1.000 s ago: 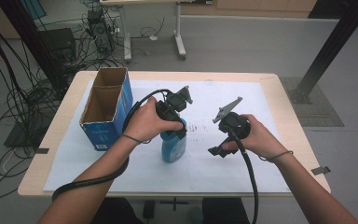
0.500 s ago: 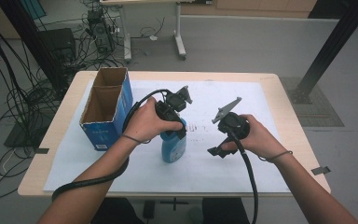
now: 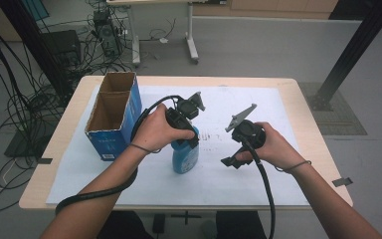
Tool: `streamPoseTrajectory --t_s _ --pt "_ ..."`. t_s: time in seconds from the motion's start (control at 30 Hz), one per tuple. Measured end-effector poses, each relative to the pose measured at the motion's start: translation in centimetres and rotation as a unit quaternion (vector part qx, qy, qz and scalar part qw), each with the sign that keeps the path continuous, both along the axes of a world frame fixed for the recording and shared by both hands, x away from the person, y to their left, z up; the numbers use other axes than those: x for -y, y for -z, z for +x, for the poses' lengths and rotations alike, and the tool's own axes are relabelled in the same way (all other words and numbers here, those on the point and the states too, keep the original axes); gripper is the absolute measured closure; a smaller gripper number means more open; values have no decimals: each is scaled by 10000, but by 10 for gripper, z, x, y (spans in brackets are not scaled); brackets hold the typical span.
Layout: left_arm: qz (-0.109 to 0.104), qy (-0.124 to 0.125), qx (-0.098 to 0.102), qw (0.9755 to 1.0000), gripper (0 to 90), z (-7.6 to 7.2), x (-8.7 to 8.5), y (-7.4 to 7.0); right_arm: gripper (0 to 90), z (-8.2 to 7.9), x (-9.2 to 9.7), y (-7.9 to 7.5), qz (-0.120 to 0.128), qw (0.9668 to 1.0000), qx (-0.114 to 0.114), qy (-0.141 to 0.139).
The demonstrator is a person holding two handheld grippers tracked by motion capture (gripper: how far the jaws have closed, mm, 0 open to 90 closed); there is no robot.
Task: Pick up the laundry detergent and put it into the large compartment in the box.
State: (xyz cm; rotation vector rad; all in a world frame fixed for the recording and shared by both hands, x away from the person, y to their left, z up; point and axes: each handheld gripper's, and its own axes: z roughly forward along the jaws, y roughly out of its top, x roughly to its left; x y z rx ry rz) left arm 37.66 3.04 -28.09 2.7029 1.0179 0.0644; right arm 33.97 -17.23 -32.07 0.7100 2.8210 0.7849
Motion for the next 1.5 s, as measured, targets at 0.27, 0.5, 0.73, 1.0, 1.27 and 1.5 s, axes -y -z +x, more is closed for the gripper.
streamPoseTrajectory --t_s 0.27,0.5,0.73,1.0,1.27,1.5 --pt "19 14 20 10000 372 -1 0 0 70 0 1 0 18 10000 -16 13" --pt "56 38 29 10000 372 -1 1 0 70 0 0 1 20 10000 -22 12" --pt "50 37 36 10000 372 -1 1 0 70 0 1 1 20 10000 -16 4" --pt "67 50 42 10000 372 -1 1 0 70 0 0 0 24 10000 -13 9" --pt "43 36 41 10000 372 -1 1 0 70 0 1 0 18 10000 -17 8" --pt "21 31 38 10000 373 -1 0 0 70 1 0 1 22 10000 -30 10"
